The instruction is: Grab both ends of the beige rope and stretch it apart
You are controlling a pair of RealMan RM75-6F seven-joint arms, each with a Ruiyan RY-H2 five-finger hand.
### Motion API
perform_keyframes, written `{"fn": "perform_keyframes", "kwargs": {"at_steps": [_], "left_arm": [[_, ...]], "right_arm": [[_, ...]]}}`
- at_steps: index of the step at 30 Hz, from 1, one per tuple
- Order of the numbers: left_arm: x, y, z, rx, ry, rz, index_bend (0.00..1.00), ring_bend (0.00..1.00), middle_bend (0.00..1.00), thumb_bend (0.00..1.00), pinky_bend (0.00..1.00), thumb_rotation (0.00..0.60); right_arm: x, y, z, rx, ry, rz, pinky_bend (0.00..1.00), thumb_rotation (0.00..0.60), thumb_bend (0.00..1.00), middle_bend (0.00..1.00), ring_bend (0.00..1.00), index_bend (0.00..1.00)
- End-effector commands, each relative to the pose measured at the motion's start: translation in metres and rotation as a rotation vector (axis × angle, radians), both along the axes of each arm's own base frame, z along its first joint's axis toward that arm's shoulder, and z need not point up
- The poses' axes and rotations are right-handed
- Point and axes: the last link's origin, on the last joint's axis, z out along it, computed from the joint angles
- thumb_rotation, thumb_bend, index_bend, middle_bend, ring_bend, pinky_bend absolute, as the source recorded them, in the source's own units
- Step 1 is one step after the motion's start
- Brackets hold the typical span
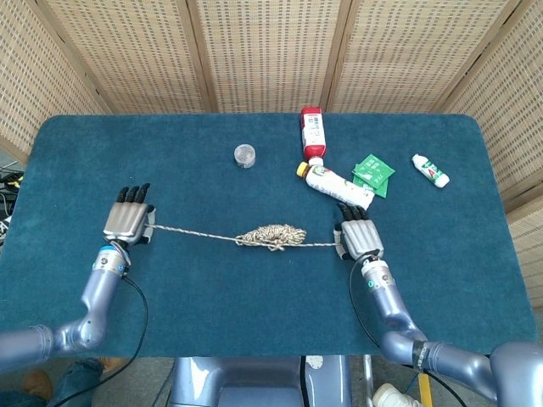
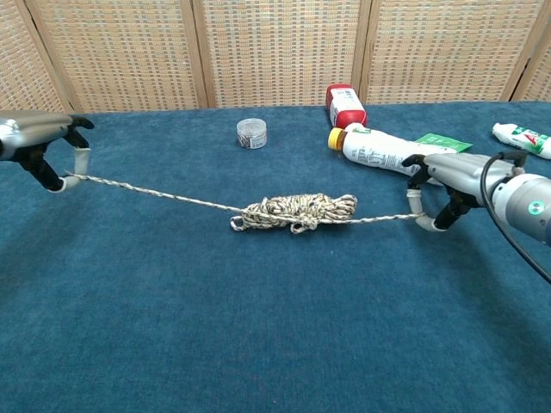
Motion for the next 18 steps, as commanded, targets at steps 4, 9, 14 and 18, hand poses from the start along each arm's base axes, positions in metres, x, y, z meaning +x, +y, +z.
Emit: {"fn": "perform_keyframes", "kwargs": {"at_steps": [4, 9, 14, 18], "left_arm": [[-0.019, 0.005, 0.022, 0.030, 0.006, 0.007, 0.64, 0.00, 0.00, 0.47, 0.00, 0.600], [-0.027, 0.007, 0.030, 0.044, 0.027, -0.001, 0.64, 0.00, 0.00, 0.47, 0.00, 0.600], [-0.033, 0.007, 0.034, 0.052, 0.048, -0.004, 0.64, 0.00, 0.00, 0.47, 0.00, 0.600], [-0.041, 0.007, 0.039, 0.068, 0.065, 0.004, 0.64, 0.00, 0.00, 0.47, 0.00, 0.600]], "right_arm": [[-0.016, 0.002, 0.025, -0.045, 0.016, -0.016, 0.00, 0.600, 0.49, 0.04, 0.00, 0.71], [-0.024, 0.003, 0.044, -0.070, 0.045, -0.011, 0.00, 0.600, 0.49, 0.04, 0.00, 0.71], [-0.029, 0.005, 0.062, -0.090, 0.066, -0.004, 0.00, 0.600, 0.49, 0.04, 0.00, 0.71], [-0.036, 0.009, 0.074, -0.100, 0.090, -0.002, 0.00, 0.600, 0.49, 0.04, 0.00, 0.71]]}}
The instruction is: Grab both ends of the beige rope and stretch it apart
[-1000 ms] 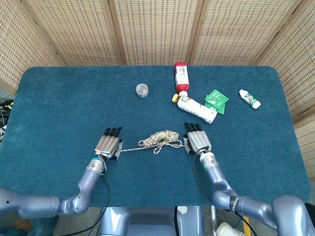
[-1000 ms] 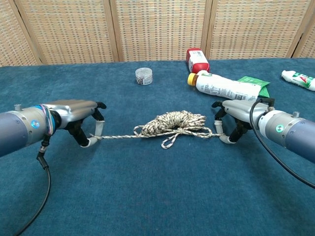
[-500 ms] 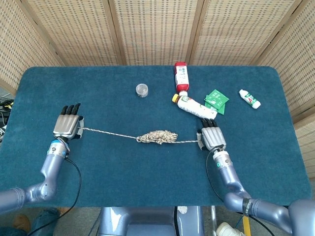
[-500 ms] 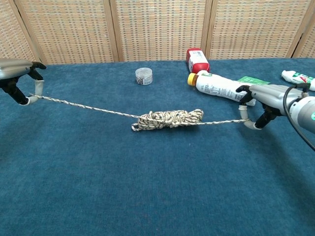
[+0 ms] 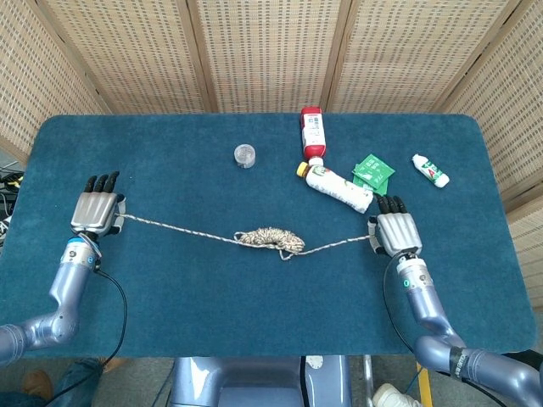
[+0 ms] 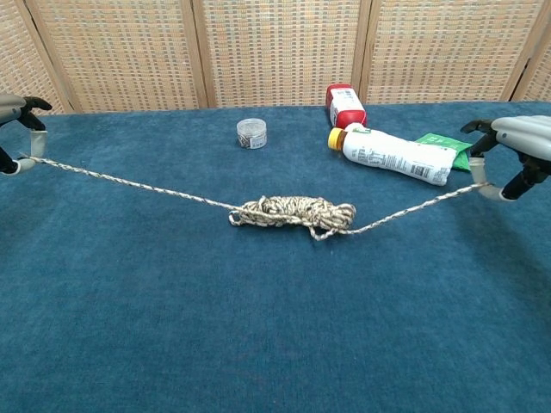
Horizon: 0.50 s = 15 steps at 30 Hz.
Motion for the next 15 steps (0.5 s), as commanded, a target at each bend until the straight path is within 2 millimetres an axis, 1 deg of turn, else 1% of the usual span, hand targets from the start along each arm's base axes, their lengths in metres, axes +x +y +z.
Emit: {"fn": "perform_keyframes", "kwargs": {"at_steps": [1, 9, 14, 15], "left_arm": [[-0.006, 0.000, 0.003, 0.009, 0.010, 0.005, 0.64, 0.00, 0.00, 0.47, 0.00, 0.600], [-0.014, 0.000, 0.004, 0.013, 0.010, 0.023, 0.64, 0.00, 0.00, 0.47, 0.00, 0.600], [-0.016, -0.001, 0.002, 0.009, 0.006, 0.027, 0.64, 0.00, 0.00, 0.47, 0.00, 0.600], [-0.016, -0.002, 0.002, 0.002, -0.001, 0.027, 0.62, 0.00, 0.00, 0.43, 0.00, 0.600]], "right_arm": [[-0.005, 0.004, 0.007, -0.001, 0.018, 0.001, 0.00, 0.600, 0.49, 0.04, 0.00, 0.71], [-0.014, 0.008, 0.015, -0.010, 0.043, -0.008, 0.00, 0.600, 0.49, 0.04, 0.00, 0.71], [-0.018, 0.009, 0.016, -0.008, 0.047, -0.016, 0.00, 0.600, 0.49, 0.04, 0.00, 0.71], [-0.019, 0.010, 0.016, -0.007, 0.046, -0.016, 0.00, 0.600, 0.48, 0.04, 0.00, 0.67]]}}
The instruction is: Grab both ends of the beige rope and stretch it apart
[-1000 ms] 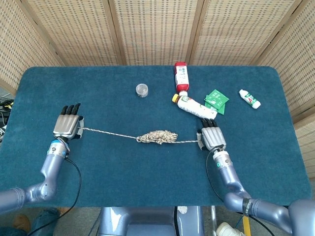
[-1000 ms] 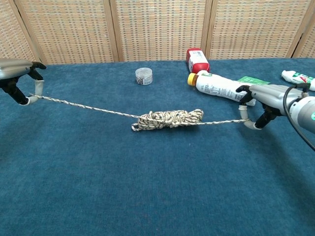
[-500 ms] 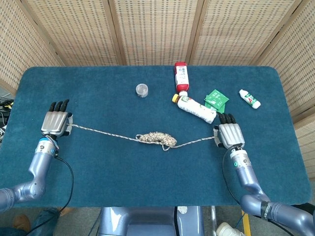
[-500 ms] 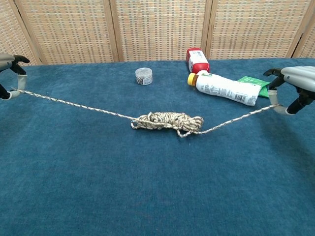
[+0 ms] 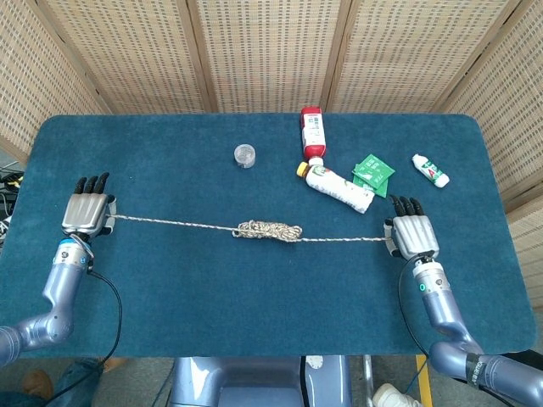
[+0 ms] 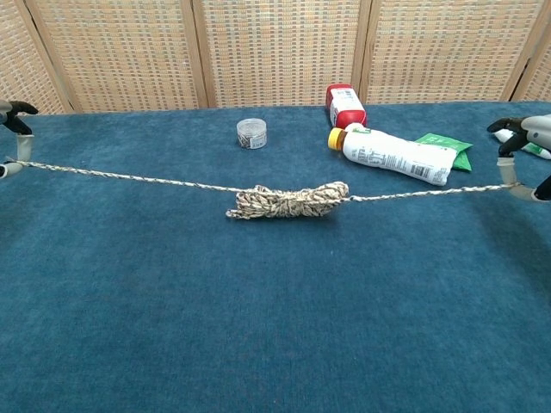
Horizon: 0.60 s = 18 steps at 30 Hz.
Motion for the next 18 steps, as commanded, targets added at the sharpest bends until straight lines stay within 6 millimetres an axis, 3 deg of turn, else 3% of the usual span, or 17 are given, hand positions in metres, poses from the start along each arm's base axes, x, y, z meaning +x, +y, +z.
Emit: {"fn": "perform_keyframes", "kwargs": {"at_steps": [1, 2, 3, 4, 6, 18], "left_arm": [[-0.001, -0.001, -0.001, -0.011, -0.011, 0.001, 0.51, 0.00, 0.00, 0.32, 0.00, 0.600], [-0.001, -0.002, -0.001, -0.019, -0.023, 0.003, 0.38, 0.00, 0.00, 0.23, 0.00, 0.600], [-0.001, -0.003, -0.001, -0.024, -0.031, 0.004, 0.19, 0.00, 0.00, 0.10, 0.00, 0.600], [-0.001, -0.004, 0.000, -0.027, -0.045, 0.001, 0.05, 0.00, 0.00, 0.02, 0.00, 0.600], [-0.001, -0.005, 0.001, -0.028, -0.060, -0.005, 0.00, 0.00, 0.00, 0.00, 0.00, 0.600], [0.009, -0.039, 0.040, 0.114, -0.257, -0.085, 0.00, 0.00, 0.00, 0.00, 0.00, 0.600]], "right_arm": [[-0.001, 0.001, 0.000, 0.001, -0.003, 0.000, 0.00, 0.600, 0.47, 0.03, 0.00, 0.62], [-0.002, 0.003, -0.001, 0.002, -0.014, -0.002, 0.00, 0.600, 0.41, 0.02, 0.00, 0.48], [-0.002, 0.003, -0.001, 0.003, -0.028, -0.003, 0.00, 0.600, 0.31, 0.01, 0.00, 0.31], [-0.001, 0.004, -0.001, -0.003, -0.051, -0.003, 0.00, 0.600, 0.22, 0.00, 0.00, 0.21], [0.000, 0.006, 0.000, -0.010, -0.069, 0.006, 0.00, 0.600, 0.03, 0.00, 0.00, 0.03], [0.001, 0.033, 0.035, -0.154, -0.191, 0.136, 0.00, 0.600, 0.00, 0.00, 0.00, 0.00]]}}
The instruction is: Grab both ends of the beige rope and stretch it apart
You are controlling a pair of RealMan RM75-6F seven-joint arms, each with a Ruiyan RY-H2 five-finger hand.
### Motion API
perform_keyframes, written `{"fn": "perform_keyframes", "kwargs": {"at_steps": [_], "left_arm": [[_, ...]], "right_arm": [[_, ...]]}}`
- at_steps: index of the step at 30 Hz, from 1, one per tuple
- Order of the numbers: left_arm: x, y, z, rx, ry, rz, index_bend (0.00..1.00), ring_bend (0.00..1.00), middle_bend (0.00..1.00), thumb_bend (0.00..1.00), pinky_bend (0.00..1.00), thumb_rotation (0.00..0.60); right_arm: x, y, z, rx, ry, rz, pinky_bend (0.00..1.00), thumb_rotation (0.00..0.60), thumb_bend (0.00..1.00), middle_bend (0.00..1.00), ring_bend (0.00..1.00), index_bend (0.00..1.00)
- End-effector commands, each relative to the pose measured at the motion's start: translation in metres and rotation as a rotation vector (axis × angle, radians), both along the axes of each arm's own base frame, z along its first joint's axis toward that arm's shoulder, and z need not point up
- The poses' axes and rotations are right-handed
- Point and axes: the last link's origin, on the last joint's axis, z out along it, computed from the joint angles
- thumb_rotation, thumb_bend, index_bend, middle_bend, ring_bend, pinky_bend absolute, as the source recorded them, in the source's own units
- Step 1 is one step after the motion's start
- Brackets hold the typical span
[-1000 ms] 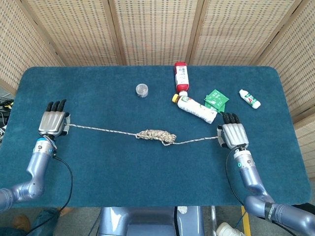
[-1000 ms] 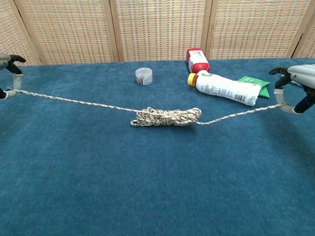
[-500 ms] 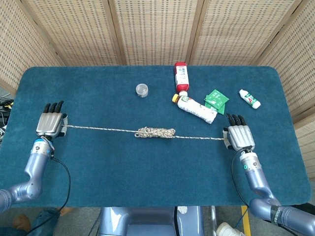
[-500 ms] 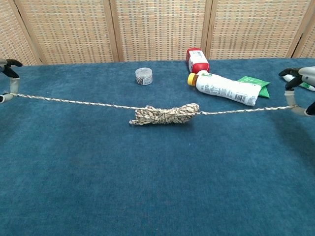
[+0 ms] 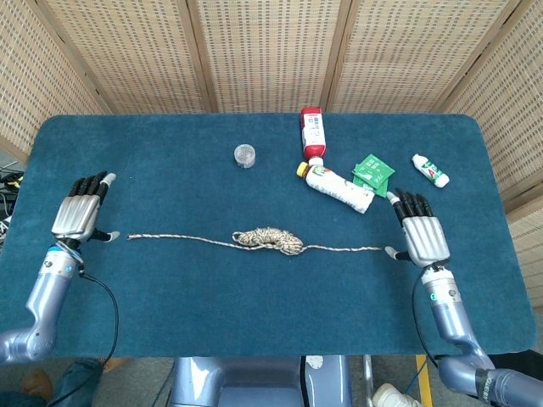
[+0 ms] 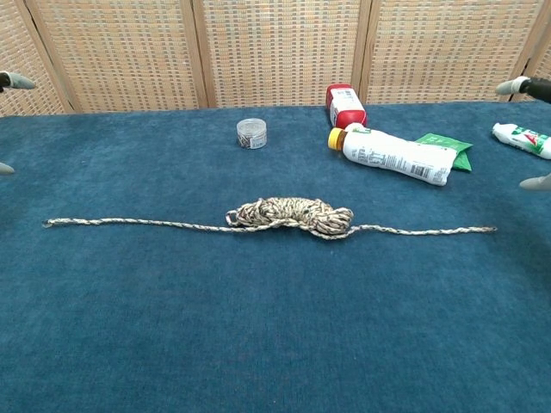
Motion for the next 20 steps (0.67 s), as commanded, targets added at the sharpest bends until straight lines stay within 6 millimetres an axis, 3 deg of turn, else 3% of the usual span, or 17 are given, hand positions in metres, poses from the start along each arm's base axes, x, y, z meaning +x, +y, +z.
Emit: {"fn": "perform_keyframes", "kwargs": {"at_steps": [1, 6, 10, 20], "left_arm": [[0.001, -0.024, 0.016, 0.080, -0.047, -0.023, 0.00, 0.00, 0.00, 0.00, 0.00, 0.600], [0.004, -0.076, 0.019, 0.112, -0.061, -0.046, 0.00, 0.00, 0.00, 0.00, 0.00, 0.600], [0.005, -0.108, 0.020, 0.116, -0.075, -0.042, 0.00, 0.00, 0.00, 0.00, 0.00, 0.600], [0.008, -0.144, 0.021, 0.107, -0.101, -0.050, 0.00, 0.00, 0.00, 0.00, 0.00, 0.600]], "right_arm": [[-0.003, 0.015, 0.019, -0.063, -0.045, 0.024, 0.00, 0.600, 0.00, 0.00, 0.00, 0.00], [-0.015, 0.051, 0.034, -0.110, -0.067, 0.031, 0.00, 0.600, 0.00, 0.00, 0.00, 0.00], [-0.022, 0.077, 0.034, -0.119, -0.050, 0.031, 0.00, 0.600, 0.00, 0.00, 0.00, 0.00], [-0.018, 0.106, 0.038, -0.161, -0.019, 0.031, 0.00, 0.600, 0.00, 0.00, 0.00, 0.00]]}}
